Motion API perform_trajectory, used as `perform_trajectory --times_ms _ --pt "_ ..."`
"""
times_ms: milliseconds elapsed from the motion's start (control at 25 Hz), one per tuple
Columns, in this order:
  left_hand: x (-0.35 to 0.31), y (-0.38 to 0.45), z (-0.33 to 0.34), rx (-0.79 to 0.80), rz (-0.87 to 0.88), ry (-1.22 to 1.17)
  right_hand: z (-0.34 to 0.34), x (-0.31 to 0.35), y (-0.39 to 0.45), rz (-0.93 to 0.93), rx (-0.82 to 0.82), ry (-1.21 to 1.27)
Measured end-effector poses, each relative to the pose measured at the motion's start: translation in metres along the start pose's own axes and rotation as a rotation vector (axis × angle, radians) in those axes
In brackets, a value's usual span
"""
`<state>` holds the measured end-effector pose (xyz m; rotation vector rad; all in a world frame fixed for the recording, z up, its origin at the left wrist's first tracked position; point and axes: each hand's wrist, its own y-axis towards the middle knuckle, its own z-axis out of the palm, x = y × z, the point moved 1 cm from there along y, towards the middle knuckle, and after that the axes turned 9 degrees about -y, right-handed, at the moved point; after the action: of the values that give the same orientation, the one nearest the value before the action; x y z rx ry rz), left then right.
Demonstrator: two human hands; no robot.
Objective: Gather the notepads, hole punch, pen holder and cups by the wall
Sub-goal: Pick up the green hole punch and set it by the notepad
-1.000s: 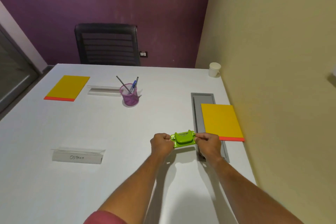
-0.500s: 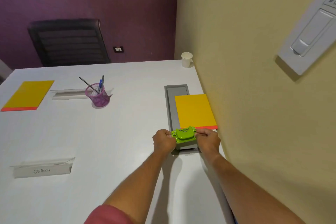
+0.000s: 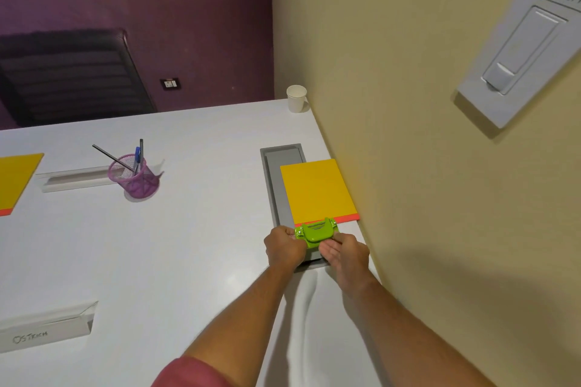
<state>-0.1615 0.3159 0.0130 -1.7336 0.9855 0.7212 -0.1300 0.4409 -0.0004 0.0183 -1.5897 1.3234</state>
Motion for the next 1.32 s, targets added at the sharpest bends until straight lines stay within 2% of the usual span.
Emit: perform_trajectory --times_ms 160,400,480,600,720,1320 --pt "0.001 0.000 0.011 0.040 -0.003 -0.010 -0.004 -0.008 0.002 0.041 0.074 0.123" --pt "0.001 -0.003 0.020 0.126 0.129 -0.002 -0.012 -0.005 0.015 -0.009 0.034 0.155" --pt "0.002 -0.001 0.019 0.174 0.285 0.229 -0.016 -0.004 0.022 -0.020 -0.001 0.135" --pt "0.010 0.006 0.014 0.202 0.534 0.781 -0.022 -0.003 0.033 -0.016 -0.030 0.092" --pt "0.020 0.015 0.008 0.210 0.654 1.037 -0.028 -0.003 0.040 -0.005 -0.041 0.076" --pt "0.032 0.030 0.006 0.149 0.554 0.999 -0.023 0.004 0.057 0.031 -0.061 0.023"
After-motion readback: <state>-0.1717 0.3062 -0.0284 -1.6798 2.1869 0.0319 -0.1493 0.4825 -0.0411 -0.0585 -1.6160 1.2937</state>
